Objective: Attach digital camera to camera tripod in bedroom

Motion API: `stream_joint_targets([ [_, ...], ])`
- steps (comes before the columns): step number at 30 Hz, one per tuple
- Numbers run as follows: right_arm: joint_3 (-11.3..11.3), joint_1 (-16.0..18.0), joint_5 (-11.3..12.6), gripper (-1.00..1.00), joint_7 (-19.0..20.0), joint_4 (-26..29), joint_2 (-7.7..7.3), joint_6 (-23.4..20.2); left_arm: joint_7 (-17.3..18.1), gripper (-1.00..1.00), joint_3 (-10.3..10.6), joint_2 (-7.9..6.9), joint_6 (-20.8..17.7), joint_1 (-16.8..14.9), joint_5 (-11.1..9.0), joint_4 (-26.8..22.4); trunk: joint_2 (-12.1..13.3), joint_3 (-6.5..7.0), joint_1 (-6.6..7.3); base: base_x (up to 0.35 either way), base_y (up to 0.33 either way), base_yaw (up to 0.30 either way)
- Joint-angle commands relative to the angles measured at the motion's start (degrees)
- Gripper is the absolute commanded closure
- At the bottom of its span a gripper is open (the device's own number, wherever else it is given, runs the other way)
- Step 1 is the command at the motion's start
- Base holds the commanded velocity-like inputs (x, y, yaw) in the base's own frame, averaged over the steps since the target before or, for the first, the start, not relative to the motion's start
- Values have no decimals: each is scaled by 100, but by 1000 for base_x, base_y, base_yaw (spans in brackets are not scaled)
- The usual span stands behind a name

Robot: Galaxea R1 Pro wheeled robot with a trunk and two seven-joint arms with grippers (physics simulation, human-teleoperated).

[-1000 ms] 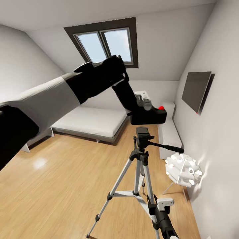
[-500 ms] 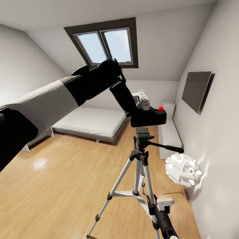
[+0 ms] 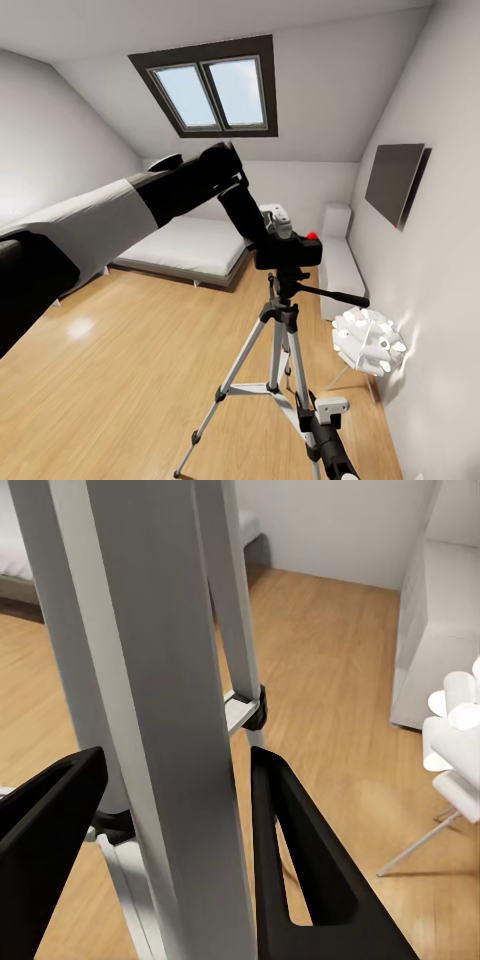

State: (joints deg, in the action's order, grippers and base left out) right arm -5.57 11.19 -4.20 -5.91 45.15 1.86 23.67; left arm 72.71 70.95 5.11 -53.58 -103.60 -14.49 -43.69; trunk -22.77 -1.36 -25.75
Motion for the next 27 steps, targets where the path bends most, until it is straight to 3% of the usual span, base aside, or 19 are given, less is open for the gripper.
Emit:
stream_joint_targets([
  [1,-15,6,-55,100,-59,3,-2,6,15,100,23,0,-29,-11,-21,3,-15,-13,-4,0,0,0],
  [27,-15,6,-55,100,-59,115,-9,6,7,100,216,55,-39,-2,-28,10,-15,-13,-4,0,0,0],
])
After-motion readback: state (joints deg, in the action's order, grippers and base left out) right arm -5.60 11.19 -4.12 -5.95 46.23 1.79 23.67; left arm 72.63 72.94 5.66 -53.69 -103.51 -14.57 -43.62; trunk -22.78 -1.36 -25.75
